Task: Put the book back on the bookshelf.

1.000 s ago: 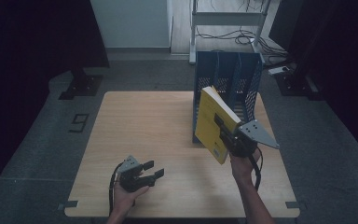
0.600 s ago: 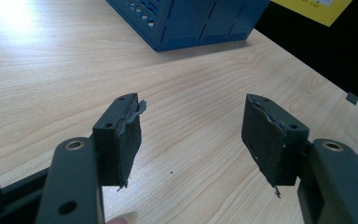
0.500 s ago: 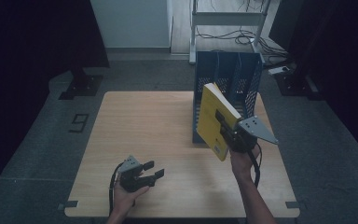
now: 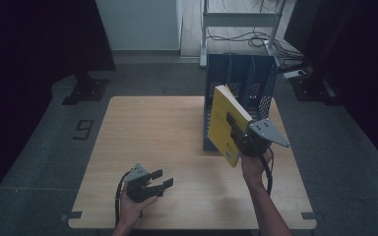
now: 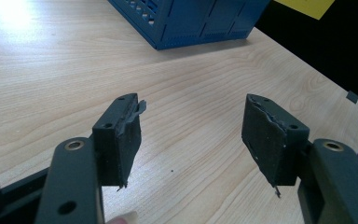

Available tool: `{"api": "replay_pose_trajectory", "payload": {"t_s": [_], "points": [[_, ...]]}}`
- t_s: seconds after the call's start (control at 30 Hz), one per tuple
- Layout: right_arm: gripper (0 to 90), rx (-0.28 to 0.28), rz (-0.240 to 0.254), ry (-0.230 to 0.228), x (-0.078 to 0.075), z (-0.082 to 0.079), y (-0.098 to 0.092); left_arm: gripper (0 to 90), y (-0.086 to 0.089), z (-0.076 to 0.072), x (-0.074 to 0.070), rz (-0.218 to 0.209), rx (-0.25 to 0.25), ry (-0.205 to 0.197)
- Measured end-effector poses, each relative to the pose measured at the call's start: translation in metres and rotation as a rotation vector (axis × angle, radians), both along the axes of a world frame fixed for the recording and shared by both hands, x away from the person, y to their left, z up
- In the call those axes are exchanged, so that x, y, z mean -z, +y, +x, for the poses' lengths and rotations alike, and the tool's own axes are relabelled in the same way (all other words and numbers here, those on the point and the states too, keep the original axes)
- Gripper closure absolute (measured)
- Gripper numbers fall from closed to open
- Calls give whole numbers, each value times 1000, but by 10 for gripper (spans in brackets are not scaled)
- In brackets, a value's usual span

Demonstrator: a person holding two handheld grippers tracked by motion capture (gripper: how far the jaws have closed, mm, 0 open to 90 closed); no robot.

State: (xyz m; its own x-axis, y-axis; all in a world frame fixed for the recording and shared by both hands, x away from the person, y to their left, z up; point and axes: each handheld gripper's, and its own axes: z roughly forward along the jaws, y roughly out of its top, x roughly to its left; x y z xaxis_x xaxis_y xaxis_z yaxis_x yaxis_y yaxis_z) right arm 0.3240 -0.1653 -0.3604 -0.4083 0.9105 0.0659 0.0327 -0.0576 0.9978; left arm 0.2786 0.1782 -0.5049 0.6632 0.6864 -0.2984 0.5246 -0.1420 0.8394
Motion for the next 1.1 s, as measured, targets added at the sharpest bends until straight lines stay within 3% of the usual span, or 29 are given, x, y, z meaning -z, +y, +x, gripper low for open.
{"api": "replay_pose_trajectory", "payload": {"t_s": [0.7, 1.1], "points": [[737, 34, -7, 11, -1, 15, 2, 376, -1, 0, 1, 7, 3, 5], [737, 61, 1, 15, 2, 33, 3, 375, 1, 0, 1, 9, 3, 4]]}}
